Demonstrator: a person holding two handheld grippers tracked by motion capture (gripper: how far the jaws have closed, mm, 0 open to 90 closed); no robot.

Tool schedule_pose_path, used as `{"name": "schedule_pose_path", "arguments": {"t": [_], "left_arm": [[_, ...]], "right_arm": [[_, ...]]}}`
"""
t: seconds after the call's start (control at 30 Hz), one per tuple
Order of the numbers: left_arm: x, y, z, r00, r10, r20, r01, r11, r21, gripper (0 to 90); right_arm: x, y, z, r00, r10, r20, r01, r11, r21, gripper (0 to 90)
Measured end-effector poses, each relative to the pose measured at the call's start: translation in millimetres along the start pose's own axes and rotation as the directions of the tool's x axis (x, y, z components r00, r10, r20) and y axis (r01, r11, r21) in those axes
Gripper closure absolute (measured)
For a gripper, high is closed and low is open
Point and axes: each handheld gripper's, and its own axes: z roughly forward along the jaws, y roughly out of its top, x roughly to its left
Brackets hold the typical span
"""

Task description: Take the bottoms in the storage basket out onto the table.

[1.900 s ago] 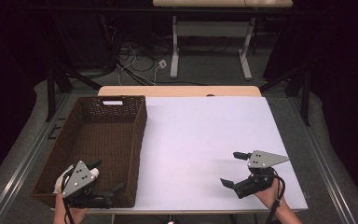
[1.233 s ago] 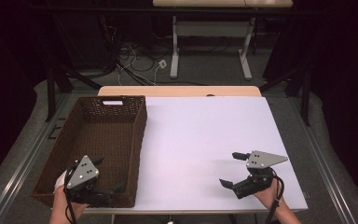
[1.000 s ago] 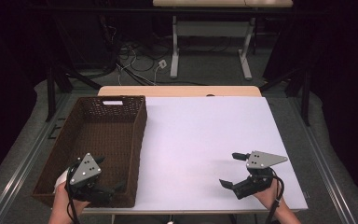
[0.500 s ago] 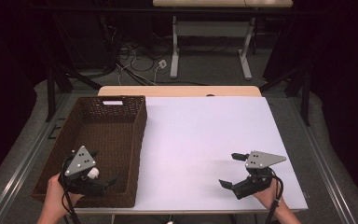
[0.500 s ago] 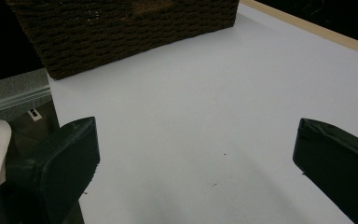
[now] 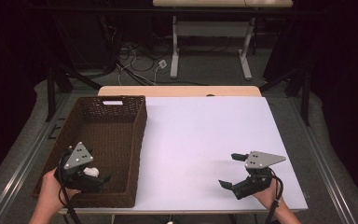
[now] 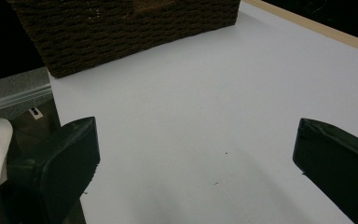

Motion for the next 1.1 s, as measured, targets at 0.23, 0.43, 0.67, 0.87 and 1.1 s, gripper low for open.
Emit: {"name": "schedule_pose_path", "arguments": {"t": [0.23,0.43,0.67,0.87,1.1], "left_arm": [[6.9,-0.4,2.5,0.9995,0.029,-0.016,-0.028,0.9985,0.047,0.0],[14.0,1.7,2.7,0.9987,0.043,-0.028,-0.040,0.9937,0.105,0.0],[27.9,0.7,4.7,0.9990,0.013,-0.043,-0.007,0.9911,0.133,0.0],[40.8,-7.1,8.0,0.9982,-0.037,-0.047,0.046,0.9773,0.207,0.0],[49.6,-14.4,13.5,0.9955,-0.074,-0.060,0.088,0.9543,0.286,0.0]], "right_arm": [[0.2,0.0,0.4,1.0000,-0.007,-0.003,0.007,1.000,0.000,0.2],[0.5,-0.2,1.0,1.0000,-0.002,-0.003,0.002,1.000,0.004,0.2],[0.0,-0.4,1.7,0.9999,0.002,-0.010,-0.001,1.000,0.011,0.2],[-0.1,-0.7,2.3,0.9999,0.002,-0.010,-0.002,1.000,0.010,0.2],[-0.2,-0.7,2.8,0.9999,-0.001,-0.010,0.001,1.000,0.014,0.2]]}}
